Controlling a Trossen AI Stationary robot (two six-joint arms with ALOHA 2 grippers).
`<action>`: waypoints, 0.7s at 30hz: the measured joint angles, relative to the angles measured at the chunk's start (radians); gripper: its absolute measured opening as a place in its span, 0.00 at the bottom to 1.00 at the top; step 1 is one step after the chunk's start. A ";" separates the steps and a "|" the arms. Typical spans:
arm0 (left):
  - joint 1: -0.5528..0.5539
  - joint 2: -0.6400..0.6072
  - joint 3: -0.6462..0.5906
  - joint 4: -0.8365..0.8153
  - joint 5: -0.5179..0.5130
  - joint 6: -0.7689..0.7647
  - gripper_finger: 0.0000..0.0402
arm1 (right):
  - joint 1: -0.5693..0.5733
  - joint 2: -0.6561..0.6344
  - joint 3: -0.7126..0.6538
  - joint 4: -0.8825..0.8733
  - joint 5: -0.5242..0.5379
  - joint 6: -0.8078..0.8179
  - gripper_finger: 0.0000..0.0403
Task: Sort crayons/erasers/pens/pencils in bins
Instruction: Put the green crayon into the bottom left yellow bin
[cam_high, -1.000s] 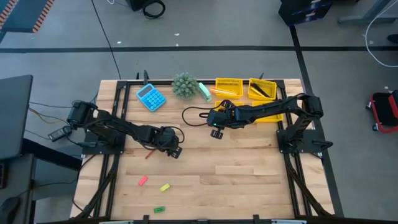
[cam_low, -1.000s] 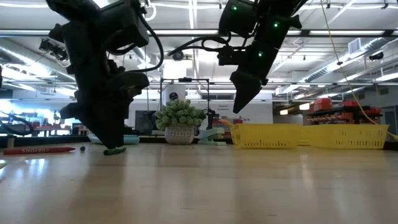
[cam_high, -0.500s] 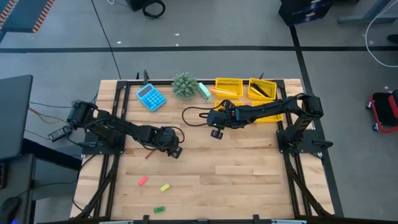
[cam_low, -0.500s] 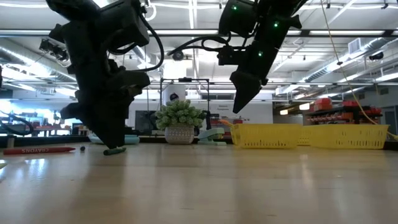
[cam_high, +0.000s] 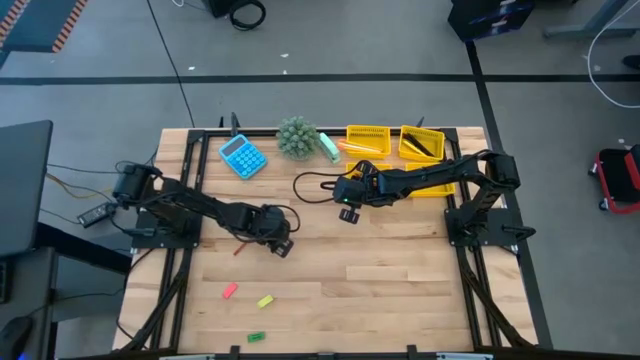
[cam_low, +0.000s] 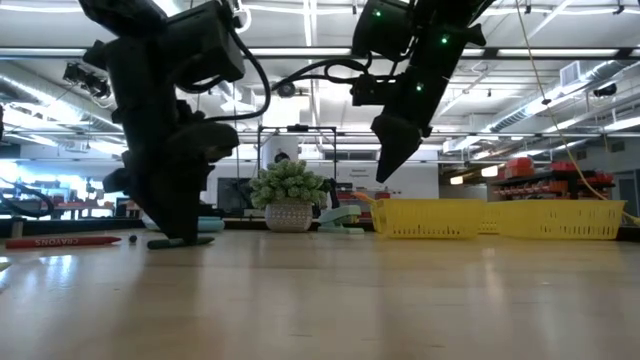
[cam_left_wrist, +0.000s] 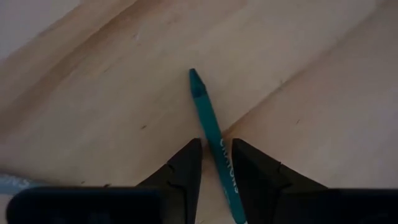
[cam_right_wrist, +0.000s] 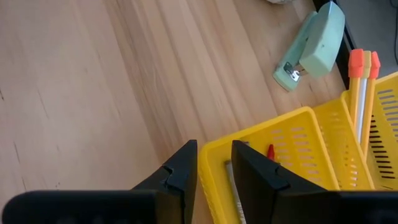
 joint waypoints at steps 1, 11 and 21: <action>0.000 0.001 0.004 -0.004 -0.008 0.022 0.24 | 0.000 0.000 0.000 -0.003 0.000 0.000 0.26; 0.000 0.004 0.017 0.007 -0.042 0.298 0.08 | 0.000 0.000 0.000 0.019 -0.008 0.060 0.26; 0.034 0.005 0.019 0.141 -0.049 0.619 0.08 | 0.052 -0.006 0.002 -0.098 -0.001 0.240 0.26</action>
